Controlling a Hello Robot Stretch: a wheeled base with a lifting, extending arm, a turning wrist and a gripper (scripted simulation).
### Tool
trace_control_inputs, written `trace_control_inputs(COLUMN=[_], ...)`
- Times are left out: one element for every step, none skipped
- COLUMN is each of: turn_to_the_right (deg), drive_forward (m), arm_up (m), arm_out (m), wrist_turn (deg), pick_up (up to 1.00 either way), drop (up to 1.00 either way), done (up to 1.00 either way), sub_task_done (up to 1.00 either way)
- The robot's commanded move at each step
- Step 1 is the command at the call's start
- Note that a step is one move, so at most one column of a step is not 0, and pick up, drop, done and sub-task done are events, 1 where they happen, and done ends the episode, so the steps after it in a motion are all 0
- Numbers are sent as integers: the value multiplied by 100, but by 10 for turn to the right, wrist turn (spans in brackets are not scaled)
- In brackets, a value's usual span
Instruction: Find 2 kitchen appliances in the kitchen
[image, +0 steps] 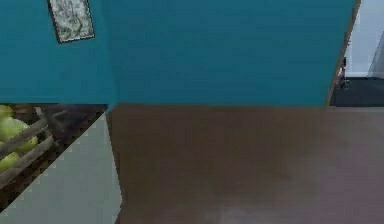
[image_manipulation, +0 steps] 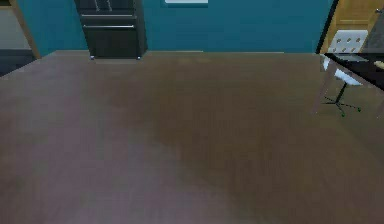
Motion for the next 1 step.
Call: trace_control_inputs(turn_to_the_right=[30], drive_forward=[0], arm_up=[0], arm_out=[0], wrist_turn=[0], pick_up=[0], drop=[0], done=[0], sub_task_done=[0])
